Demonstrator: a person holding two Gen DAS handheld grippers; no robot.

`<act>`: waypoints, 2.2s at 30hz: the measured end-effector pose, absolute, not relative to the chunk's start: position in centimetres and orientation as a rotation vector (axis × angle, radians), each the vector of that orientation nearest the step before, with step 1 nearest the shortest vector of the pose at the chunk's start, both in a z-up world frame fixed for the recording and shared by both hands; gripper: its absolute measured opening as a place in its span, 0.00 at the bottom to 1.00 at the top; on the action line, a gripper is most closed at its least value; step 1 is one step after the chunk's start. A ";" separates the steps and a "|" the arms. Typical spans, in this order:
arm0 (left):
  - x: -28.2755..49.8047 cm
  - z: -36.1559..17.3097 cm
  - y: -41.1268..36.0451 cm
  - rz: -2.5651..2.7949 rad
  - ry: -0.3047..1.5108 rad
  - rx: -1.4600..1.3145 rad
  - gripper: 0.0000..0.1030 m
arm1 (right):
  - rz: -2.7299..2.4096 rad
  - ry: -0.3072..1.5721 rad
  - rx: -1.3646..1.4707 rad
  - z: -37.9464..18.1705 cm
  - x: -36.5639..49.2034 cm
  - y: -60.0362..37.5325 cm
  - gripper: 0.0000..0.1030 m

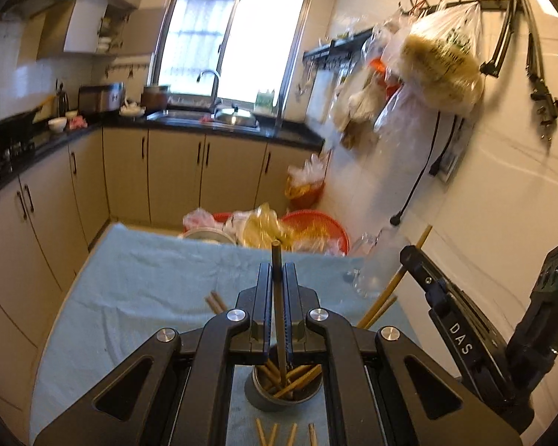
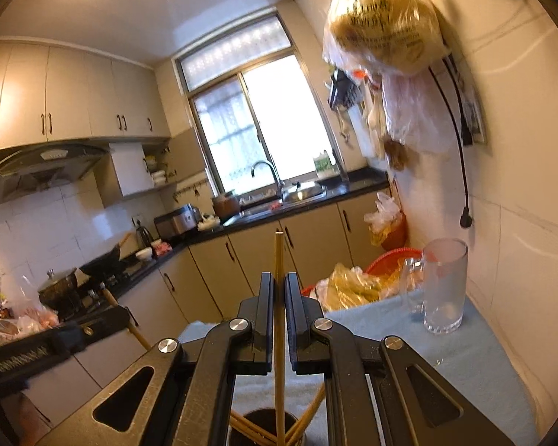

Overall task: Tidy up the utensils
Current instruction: 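Lower both chopsticks into the black holder and open both tools, then move both tools back down to the chopsticks on the towel, then close the left tool on a chopstick while the right tool grasps another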

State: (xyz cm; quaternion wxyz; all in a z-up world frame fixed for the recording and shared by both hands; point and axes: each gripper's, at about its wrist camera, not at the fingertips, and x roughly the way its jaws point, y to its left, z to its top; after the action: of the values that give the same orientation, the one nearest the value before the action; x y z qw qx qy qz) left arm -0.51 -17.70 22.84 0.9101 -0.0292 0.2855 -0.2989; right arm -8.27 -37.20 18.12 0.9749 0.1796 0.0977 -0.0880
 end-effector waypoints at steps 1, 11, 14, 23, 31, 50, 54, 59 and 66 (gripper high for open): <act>-0.5 22.6 -17.7 -0.618 0.593 -0.060 0.05 | -0.176 0.205 0.360 17.9 -8.3 -37.3 0.07; -3.3 24.1 -16.5 -0.595 0.529 -0.051 0.31 | -0.160 0.258 0.327 17.5 -8.9 -36.8 0.20; -4.4 24.9 -15.4 -0.589 0.507 -0.070 0.33 | -0.165 0.240 0.310 18.5 -10.1 -36.4 0.25; -10.0 27.3 -10.2 -0.582 0.449 -0.119 0.41 | -0.166 0.190 0.250 22.1 -15.8 -34.4 0.46; -13.9 23.3 -6.5 -0.549 0.511 -0.108 0.48 | -0.131 0.296 0.231 21.3 -20.5 -33.3 0.70; -9.0 3.0 -14.0 -0.639 1.017 0.139 0.24 | 0.046 0.883 0.493 1.8 -17.2 -35.3 0.49; -8.1 2.2 -15.0 -0.664 1.031 0.153 0.23 | 0.048 0.913 0.439 0.9 -15.4 -33.8 0.49; -7.7 1.1 -15.7 -0.626 1.042 0.196 0.06 | 0.028 0.948 0.390 -0.6 -13.8 -32.9 0.48; -7.0 1.2 -13.6 -0.565 1.101 0.088 0.06 | -0.039 0.966 0.259 -1.5 -12.6 -31.5 0.26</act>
State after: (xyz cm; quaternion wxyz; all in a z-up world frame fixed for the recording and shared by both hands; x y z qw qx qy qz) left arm -7.05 -13.59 1.17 0.8138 0.0411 0.5157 -0.2647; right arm -12.58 -31.49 -1.49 0.8774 0.1242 0.4631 -0.0186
